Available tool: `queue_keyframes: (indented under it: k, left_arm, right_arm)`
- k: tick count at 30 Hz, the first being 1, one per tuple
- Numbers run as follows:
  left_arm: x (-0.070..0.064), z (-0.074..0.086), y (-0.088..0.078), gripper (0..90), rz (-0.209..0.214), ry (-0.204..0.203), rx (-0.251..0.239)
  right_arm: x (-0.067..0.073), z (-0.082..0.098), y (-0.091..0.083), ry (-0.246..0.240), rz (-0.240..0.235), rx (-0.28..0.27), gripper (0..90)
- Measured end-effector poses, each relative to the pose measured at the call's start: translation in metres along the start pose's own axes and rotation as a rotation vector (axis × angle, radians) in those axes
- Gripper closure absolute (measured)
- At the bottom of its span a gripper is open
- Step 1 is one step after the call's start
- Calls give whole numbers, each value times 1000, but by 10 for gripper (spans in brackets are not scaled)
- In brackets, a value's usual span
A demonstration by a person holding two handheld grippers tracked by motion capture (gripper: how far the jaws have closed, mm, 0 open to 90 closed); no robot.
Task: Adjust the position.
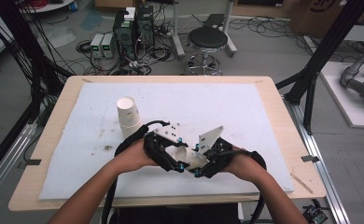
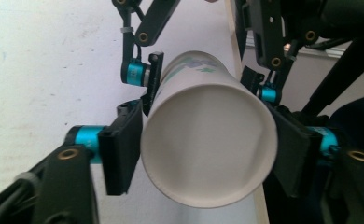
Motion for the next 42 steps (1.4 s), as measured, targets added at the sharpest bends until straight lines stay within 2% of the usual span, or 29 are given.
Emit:
queue_keyframes:
  k: [5,9,11,12,13,14,16,18,19,20,24,26,27,29,32,38,42]
  left_arm:
    - [-1,1,2,367,-3,16,11]
    - [0,5,0,372,-19,-2,-24]
    - [0,9,-1,372,-27,-21,-60]
    - [0,12,-2,373,-27,-26,-70]
    - [0,15,-2,373,-30,-30,-87]
    - [0,17,-3,373,-29,-37,-109]
    - [-1,22,-3,373,-36,-46,-137]
    - [-1,26,-3,372,-39,-44,-158]
    - [-1,28,-3,372,-43,-49,-170]
    - [-1,30,-4,372,-49,-51,-177]
    - [-2,37,-5,371,-69,-67,-231]
    - [-3,40,-6,371,-80,-73,-259]
    - [-3,42,-6,371,-84,-79,-280]
    - [-4,46,-7,371,-96,-85,-310]
    - [-5,50,-7,372,-110,-86,-337]
    - [-6,57,-8,372,-131,-92,-376]
    - [-7,60,-9,373,-140,-90,-409]
  right_arm:
    - [0,0,1,-1,-5,23,366]
    - [-2,2,0,11,5,-3,298]
    - [-3,3,-3,38,10,-45,214]
    - [-4,5,-6,51,21,-77,207]
    - [-5,8,-11,77,9,-137,199]
    - [-5,8,-11,77,9,-137,199]
    - [-5,13,-17,99,6,-230,195]
    - [-5,14,-18,104,5,-248,195]
    - [-4,18,-21,114,4,-296,195]
    - [-4,18,-21,114,4,-296,195]
    - [-3,28,-24,176,19,-397,195]
    - [-3,30,-24,187,25,-409,195]
    - [-1,34,-24,211,51,-440,195]
    - [-1,36,-24,216,57,-452,195]
    - [1,45,-22,234,75,-504,195]
    - [3,53,-20,249,89,-550,196]
    - [3,56,-19,251,83,-552,196]
Point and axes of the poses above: each handheld gripper's, and its own axes: y roughly forward along the jaws, z roughly out of its underside, x roughly to its left, the point moved 2 cm from there along y, roughly forward along the jaws, and after that the axes turned 4 degrees about y, right-handed, at the moved point
